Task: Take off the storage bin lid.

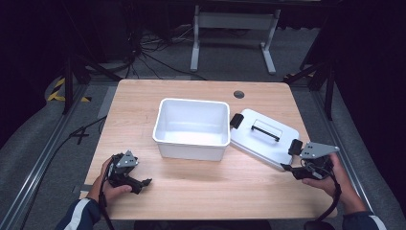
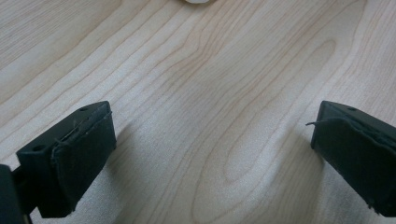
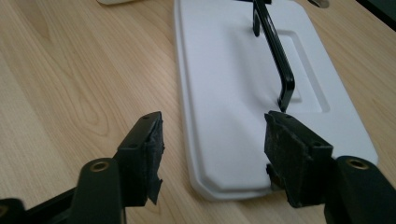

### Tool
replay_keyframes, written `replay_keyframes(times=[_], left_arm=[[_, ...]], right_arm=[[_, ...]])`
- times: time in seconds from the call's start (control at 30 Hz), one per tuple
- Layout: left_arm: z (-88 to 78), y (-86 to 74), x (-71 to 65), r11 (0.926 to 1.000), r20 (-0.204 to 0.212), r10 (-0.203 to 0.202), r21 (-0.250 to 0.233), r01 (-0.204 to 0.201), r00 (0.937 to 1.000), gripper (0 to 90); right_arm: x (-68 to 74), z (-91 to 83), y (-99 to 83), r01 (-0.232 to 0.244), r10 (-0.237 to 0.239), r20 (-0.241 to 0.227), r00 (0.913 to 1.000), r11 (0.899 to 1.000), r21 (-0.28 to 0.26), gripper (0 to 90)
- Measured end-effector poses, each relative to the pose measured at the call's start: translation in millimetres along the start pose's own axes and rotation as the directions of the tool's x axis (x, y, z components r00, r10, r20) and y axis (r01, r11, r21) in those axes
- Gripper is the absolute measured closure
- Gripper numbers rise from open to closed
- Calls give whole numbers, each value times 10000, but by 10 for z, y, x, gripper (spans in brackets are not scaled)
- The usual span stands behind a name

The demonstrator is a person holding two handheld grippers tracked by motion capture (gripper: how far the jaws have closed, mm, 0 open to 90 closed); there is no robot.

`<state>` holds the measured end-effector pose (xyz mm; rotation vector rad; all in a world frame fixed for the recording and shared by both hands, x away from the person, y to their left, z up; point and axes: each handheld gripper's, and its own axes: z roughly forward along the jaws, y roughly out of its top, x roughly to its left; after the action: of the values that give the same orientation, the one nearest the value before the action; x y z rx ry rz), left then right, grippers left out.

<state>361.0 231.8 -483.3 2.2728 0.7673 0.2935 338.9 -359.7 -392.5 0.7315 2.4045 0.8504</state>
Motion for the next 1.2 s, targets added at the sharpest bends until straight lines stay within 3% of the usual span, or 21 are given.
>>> replay_keyframes(times=[0.1, 0.17, 0.33, 0.37, 0.53, 0.7, 0.97, 1.2], left_arm=[[-1, -1, -1, 10000, -15, -7, 1, 7, 10000, 4], [0, -2, -4, 10000, -4, -53, -9, 53, 10000, 4], [0, -2, -4, 10000, 1, -51, -10, 51, 10000, 4], [0, -2, -4, 10000, 1, -53, -8, 53, 10000, 4], [1, -3, -4, 10000, 0, -60, -19, 60, 10000, 4], [-1, -2, -3, 10000, 8, -47, -1, 47, 10000, 4], [0, -2, 2, 10000, 23, 4, -4, -4, 10000, 3], [1, -1, -2, 10000, -5, -77, -5, 77, 10000, 2]], right_arm=[[31, -8, -107, -165, 166, 72, 9998, 9998, -138, 361], [53, -16, -173, -26, 33, 211, 9998, 9993, -368, 354], [59, 6, -309, -513, 522, 248, 9983, 9981, -327, 321], [65, 39, -400, -895, 901, 334, 9954, 9958, -186, 281], [69, 111, -600, -1581, 1582, 48, 9874, 9873, -154, 269], [67, 139, -789, -2511, 2514, -26, 9679, 9664, -541, 252], [66, 177, -902, -3134, 3136, 9, 9496, 9491, -321, 223], [78, 178, -901, -3215, 3220, 130, 9466, 9463, -327, 219]])
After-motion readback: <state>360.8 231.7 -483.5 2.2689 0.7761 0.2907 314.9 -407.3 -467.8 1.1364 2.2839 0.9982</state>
